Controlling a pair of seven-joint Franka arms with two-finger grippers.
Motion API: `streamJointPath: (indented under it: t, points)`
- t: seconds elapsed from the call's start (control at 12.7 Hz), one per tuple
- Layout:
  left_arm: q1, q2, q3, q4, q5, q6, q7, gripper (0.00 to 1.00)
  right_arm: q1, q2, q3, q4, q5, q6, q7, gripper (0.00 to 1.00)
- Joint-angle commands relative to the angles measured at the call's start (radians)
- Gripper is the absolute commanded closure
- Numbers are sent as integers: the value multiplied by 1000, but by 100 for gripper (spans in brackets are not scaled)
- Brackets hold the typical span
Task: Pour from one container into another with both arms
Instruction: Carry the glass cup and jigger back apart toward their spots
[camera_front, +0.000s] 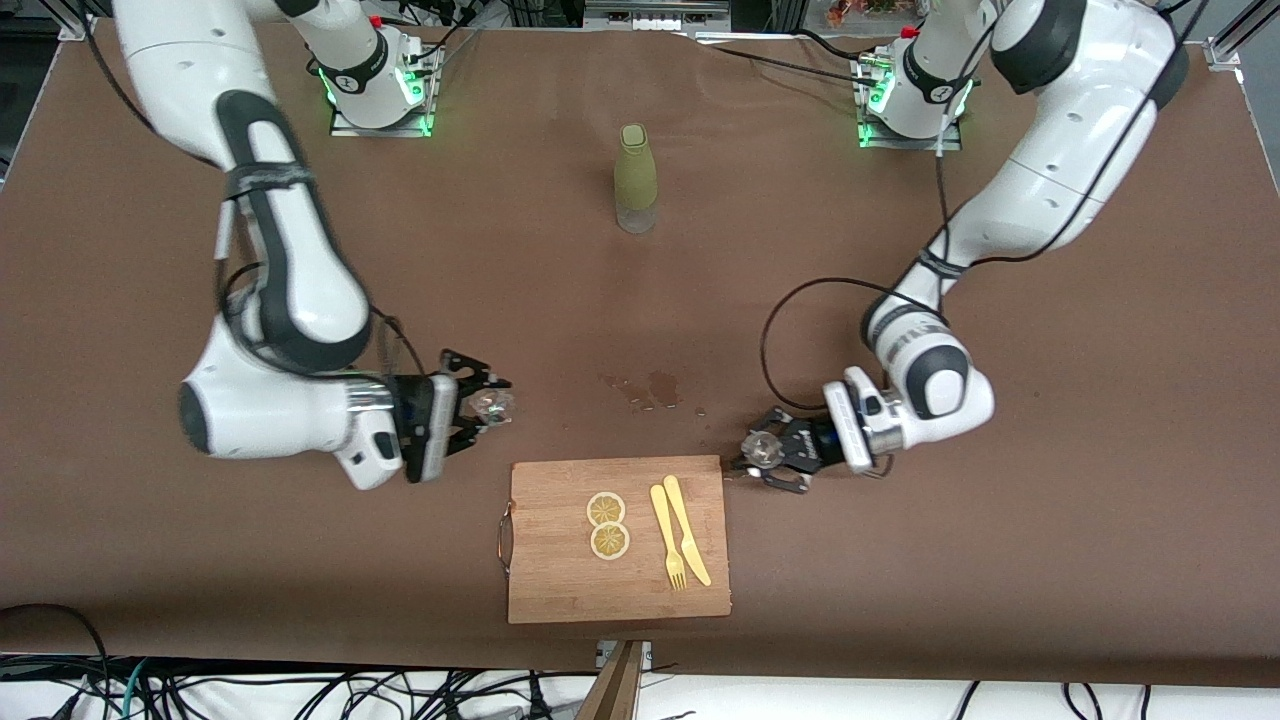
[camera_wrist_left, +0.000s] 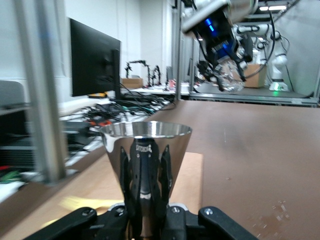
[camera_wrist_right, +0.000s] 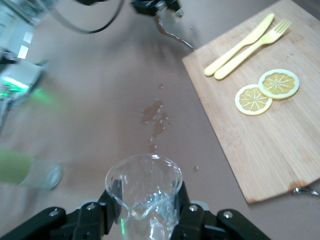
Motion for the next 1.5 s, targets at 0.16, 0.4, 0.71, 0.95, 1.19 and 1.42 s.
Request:
streamJointPath:
  t: [0.16, 0.4, 0.71, 0.95, 1.19, 1.42]
  points:
    - [207, -34, 23, -34, 175, -205, -111, 100, -184, -15, 19, -108, 65, -174, -334, 98]
    - [377, -27, 23, -24, 334, -375, -198, 100, -273, -14, 19, -224, 91, -233, -577, 98]
    - [569, -23, 50, 4, 534, -521, -220, 100, -360, 55, 14, -286, 74, -261, -889, 98]
    - [596, 2, 104, 50, 580, -593, -200, 100, -420, 126, 7, -285, 36, -259, -1067, 98]
    - [609, 46, 121, 36, 577, -601, -89, 100, -466, 147, 7, -280, -36, -250, -1144, 98]
    - [608, 81, 123, 35, 577, -598, -21, 100, -486, 166, 5, -259, -62, -241, -1164, 98]
